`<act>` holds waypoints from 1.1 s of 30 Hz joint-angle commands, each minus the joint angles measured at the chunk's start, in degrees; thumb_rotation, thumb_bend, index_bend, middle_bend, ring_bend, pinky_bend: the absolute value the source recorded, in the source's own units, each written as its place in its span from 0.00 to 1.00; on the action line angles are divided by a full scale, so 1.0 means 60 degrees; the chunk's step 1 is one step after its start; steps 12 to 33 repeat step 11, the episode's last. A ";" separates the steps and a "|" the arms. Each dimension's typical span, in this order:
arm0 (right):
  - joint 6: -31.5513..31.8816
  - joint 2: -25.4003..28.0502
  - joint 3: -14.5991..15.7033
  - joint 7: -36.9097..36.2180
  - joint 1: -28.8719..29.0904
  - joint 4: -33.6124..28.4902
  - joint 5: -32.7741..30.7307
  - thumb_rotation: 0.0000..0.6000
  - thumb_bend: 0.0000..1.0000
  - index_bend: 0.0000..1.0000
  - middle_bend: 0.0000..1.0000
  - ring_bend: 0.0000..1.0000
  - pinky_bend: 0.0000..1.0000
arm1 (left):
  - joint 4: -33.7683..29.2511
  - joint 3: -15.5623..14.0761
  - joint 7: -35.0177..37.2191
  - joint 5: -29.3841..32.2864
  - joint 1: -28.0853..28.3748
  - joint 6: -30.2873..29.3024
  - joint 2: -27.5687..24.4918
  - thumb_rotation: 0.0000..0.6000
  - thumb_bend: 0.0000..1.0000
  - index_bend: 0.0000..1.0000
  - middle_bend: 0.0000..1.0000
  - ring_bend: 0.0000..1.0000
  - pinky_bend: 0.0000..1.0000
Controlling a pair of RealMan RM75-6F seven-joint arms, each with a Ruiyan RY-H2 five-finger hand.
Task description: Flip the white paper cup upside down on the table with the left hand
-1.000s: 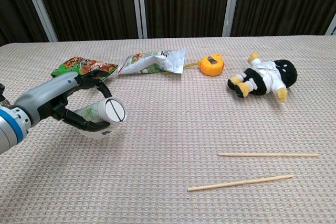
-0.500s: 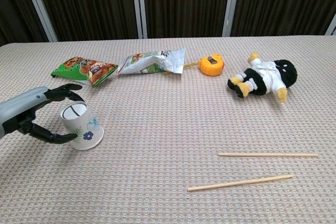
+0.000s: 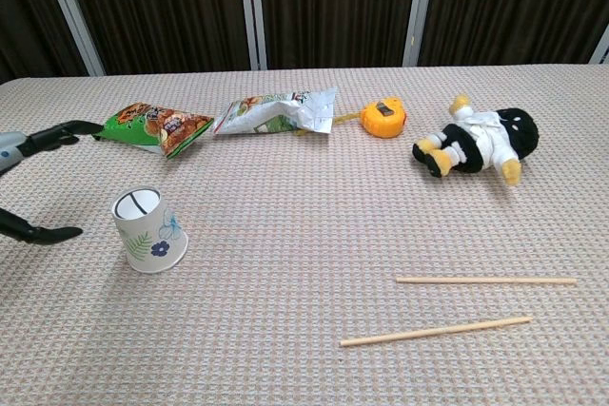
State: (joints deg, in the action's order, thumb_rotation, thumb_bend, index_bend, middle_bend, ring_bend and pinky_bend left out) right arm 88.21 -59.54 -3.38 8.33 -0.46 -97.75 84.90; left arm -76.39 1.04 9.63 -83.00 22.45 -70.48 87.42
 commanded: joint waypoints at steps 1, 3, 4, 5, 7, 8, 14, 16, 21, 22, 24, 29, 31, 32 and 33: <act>0.0001 -0.0029 -0.0017 0.0040 0.0007 0.0026 -0.0025 1.00 0.06 0.00 0.00 0.00 0.00 | 0.0032 -0.0252 -0.2118 -0.0697 -0.0859 -0.1873 -0.0611 1.00 0.13 0.00 0.00 0.00 0.00; -0.0004 -0.0049 -0.0027 0.0067 0.0011 0.0035 -0.0052 1.00 0.06 0.00 0.00 0.00 0.00 | -0.0075 -0.0332 -0.2576 -0.0731 -0.1164 -0.2291 -0.0823 1.00 0.10 0.00 0.00 0.00 0.00; -0.0003 -0.0061 -0.0036 0.0082 0.0011 0.0047 -0.0073 1.00 0.06 0.00 0.00 0.00 0.00 | -0.0138 -0.0362 -0.2781 -0.0714 -0.1303 -0.2447 -0.0939 1.00 0.10 0.00 0.00 0.00 0.00; 0.0005 -0.0071 -0.0044 0.0095 0.0012 0.0051 -0.0078 1.00 0.06 0.00 0.00 0.00 0.00 | -0.0187 -0.0373 -0.2919 -0.0690 -0.1389 -0.2538 -0.1014 1.00 0.09 0.00 0.00 0.00 0.00; 0.0044 -0.0099 -0.0066 0.0136 0.0017 0.0042 -0.0069 1.00 0.06 0.00 0.00 0.00 0.00 | -0.0425 -0.0417 -0.3402 -0.0615 -0.1631 -0.2750 -0.1306 1.00 0.08 0.00 0.00 0.00 0.00; 0.0059 -0.0108 -0.0069 0.0142 0.0016 0.0043 -0.0058 1.00 0.06 0.00 0.00 0.00 0.00 | -0.0512 -0.0421 -0.3491 -0.0592 -0.1695 -0.2810 -0.1383 1.00 0.07 0.00 0.00 0.00 0.00; 0.0117 -0.0159 -0.0072 0.0177 0.0011 0.0082 -0.0008 1.00 0.06 0.00 0.00 0.00 0.00 | -0.0828 -0.0471 -0.3707 -0.0523 -0.1924 -0.2963 -0.1682 1.00 0.07 0.00 0.00 0.00 0.00; 0.0117 -0.0159 -0.0072 0.0177 0.0011 0.0082 -0.0008 1.00 0.06 0.00 0.00 0.00 0.00 | -0.0828 -0.0471 -0.3707 -0.0523 -0.1924 -0.2963 -0.1682 1.00 0.07 0.00 0.00 0.00 0.00; 0.0117 -0.0159 -0.0072 0.0177 0.0011 0.0082 -0.0008 1.00 0.06 0.00 0.00 0.00 0.00 | -0.0828 -0.0471 -0.3707 -0.0523 -0.1924 -0.2963 -0.1682 1.00 0.07 0.00 0.00 0.00 0.00; 0.0117 -0.0159 -0.0072 0.0177 0.0011 0.0082 -0.0008 1.00 0.06 0.00 0.00 0.00 0.00 | -0.0828 -0.0471 -0.3707 -0.0523 -0.1924 -0.2963 -0.1682 1.00 0.07 0.00 0.00 0.00 0.00; 0.0117 -0.0159 -0.0072 0.0177 0.0011 0.0082 -0.0008 1.00 0.06 0.00 0.00 0.00 0.00 | -0.0828 -0.0471 -0.3707 -0.0523 -0.1924 -0.2963 -0.1682 1.00 0.07 0.00 0.00 0.00 0.00; 0.0117 -0.0159 -0.0072 0.0177 0.0011 0.0082 -0.0008 1.00 0.06 0.00 0.00 0.00 0.00 | -0.0828 -0.0471 -0.3707 -0.0523 -0.1924 -0.2963 -0.1682 1.00 0.07 0.00 0.00 0.00 0.00; 0.0117 -0.0159 -0.0072 0.0177 0.0011 0.0082 -0.0008 1.00 0.06 0.00 0.00 0.00 0.00 | -0.0828 -0.0471 -0.3707 -0.0523 -0.1924 -0.2963 -0.1682 1.00 0.07 0.00 0.00 0.00 0.00; 0.0117 -0.0159 -0.0072 0.0177 0.0011 0.0082 -0.0008 1.00 0.06 0.00 0.00 0.00 0.00 | -0.0828 -0.0471 -0.3707 -0.0523 -0.1924 -0.2963 -0.1682 1.00 0.07 0.00 0.00 0.00 0.00; 0.0117 -0.0159 -0.0072 0.0177 0.0011 0.0082 -0.0008 1.00 0.06 0.00 0.00 0.00 0.00 | -0.0828 -0.0471 -0.3707 -0.0523 -0.1924 -0.2963 -0.1682 1.00 0.07 0.00 0.00 0.00 0.00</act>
